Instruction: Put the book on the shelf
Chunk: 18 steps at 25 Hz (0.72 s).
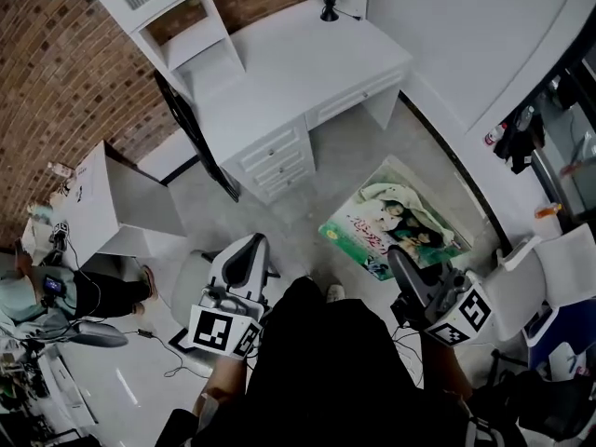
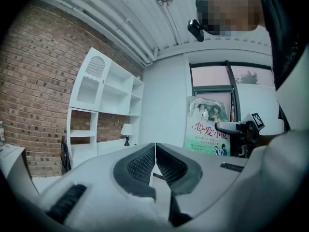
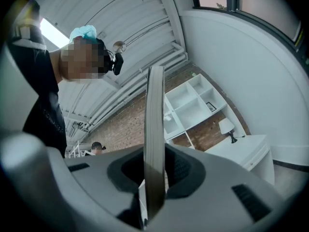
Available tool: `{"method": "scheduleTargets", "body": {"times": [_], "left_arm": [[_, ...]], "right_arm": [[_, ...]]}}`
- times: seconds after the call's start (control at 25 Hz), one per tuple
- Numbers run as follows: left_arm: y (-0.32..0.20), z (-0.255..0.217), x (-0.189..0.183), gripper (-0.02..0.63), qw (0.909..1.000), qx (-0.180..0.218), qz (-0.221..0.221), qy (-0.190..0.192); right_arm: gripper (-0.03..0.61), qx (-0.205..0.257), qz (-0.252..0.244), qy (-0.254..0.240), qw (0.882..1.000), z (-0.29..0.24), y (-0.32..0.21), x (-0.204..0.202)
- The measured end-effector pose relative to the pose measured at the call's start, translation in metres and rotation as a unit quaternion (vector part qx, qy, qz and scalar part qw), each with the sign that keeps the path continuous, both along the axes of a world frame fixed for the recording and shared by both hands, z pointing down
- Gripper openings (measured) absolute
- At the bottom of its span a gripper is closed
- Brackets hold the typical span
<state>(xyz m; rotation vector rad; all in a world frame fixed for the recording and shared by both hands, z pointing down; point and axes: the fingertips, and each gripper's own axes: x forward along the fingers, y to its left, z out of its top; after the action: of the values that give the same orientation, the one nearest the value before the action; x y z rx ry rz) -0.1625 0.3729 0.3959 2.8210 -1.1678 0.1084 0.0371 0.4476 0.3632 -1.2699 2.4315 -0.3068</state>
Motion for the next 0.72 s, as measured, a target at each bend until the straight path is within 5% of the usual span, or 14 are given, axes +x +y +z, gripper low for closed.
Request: {"method": "scheduleTargets", "body": {"times": [0.72], "left_arm": [[-0.045, 0.018, 0.038, 0.02, 0.9999, 0.007, 0.012, -0.002]], "right_arm": [[0.078, -0.021, 0.006, 0.002, 1.0, 0.027, -0.036, 0.013]]}}
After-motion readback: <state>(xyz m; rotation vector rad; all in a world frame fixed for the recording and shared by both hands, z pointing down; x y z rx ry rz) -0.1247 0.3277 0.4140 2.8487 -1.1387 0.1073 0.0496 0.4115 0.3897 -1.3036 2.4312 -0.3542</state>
